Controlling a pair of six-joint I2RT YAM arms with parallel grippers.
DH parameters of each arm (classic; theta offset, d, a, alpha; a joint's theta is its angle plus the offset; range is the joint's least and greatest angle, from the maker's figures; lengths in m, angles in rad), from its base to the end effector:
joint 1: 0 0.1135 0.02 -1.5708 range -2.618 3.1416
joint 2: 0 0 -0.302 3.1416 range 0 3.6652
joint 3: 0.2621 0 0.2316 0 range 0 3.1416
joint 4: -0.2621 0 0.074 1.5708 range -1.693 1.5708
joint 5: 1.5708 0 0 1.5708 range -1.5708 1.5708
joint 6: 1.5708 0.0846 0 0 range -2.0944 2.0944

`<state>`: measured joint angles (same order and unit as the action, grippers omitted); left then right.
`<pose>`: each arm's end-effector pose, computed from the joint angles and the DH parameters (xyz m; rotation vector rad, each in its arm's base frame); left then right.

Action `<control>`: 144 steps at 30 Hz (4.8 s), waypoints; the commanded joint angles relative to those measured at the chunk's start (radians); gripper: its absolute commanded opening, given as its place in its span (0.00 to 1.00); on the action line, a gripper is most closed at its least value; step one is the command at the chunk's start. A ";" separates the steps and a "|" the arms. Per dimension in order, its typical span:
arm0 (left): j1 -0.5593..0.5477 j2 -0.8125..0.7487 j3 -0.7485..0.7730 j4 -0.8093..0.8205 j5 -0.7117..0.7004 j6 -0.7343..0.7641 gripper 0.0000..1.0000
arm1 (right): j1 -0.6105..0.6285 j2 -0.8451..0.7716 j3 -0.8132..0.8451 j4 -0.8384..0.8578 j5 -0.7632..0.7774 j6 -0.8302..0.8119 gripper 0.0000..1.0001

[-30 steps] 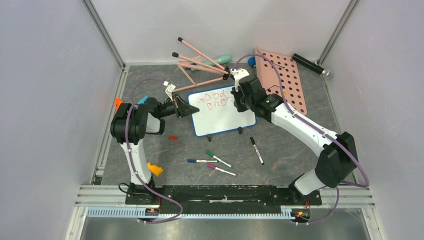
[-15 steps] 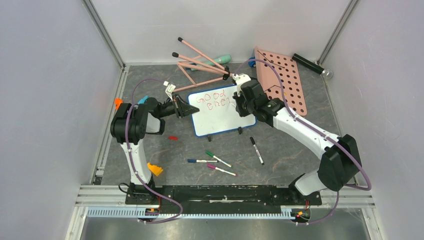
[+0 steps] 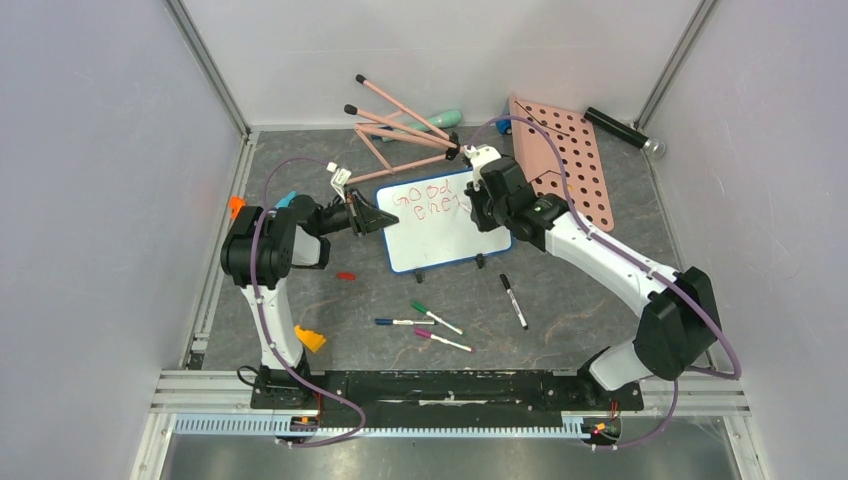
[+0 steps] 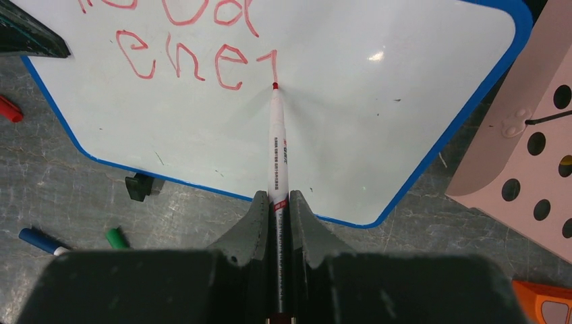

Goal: Write a sentence on the whiteboard

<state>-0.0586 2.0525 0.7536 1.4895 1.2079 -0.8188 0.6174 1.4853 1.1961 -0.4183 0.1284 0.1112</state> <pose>0.3747 -0.1012 0.2015 0.5318 1.6261 -1.4954 0.2882 0.1913 0.3055 -0.5059 2.2257 0.2374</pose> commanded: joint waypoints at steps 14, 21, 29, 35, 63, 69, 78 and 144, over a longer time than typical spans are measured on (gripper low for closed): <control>0.009 0.017 0.015 0.068 0.007 0.087 0.02 | -0.032 0.036 0.096 0.010 0.075 -0.004 0.00; 0.009 0.018 0.015 0.068 0.006 0.087 0.02 | -0.040 0.030 0.099 0.011 0.067 -0.005 0.00; 0.009 0.020 0.017 0.068 0.006 0.086 0.02 | -0.040 -0.010 0.090 0.011 0.049 -0.014 0.00; 0.008 0.018 0.015 0.068 0.007 0.087 0.02 | -0.040 -0.056 0.069 0.015 0.021 -0.025 0.00; 0.008 0.018 0.024 0.068 0.018 0.082 0.02 | -0.047 -0.229 -0.177 0.177 0.038 -0.032 0.00; 0.009 0.017 0.024 0.068 0.020 0.082 0.02 | -0.047 -0.168 -0.125 0.132 0.051 -0.049 0.00; 0.009 0.016 0.025 0.068 0.021 0.082 0.02 | -0.047 -0.139 -0.101 0.152 0.018 -0.040 0.00; 0.009 0.017 0.025 0.068 0.020 0.083 0.02 | -0.057 -0.035 0.018 0.044 0.064 -0.049 0.00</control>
<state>-0.0586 2.0525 0.7586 1.4895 1.2137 -0.8185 0.5724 1.4464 1.1584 -0.3794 0.1459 0.0662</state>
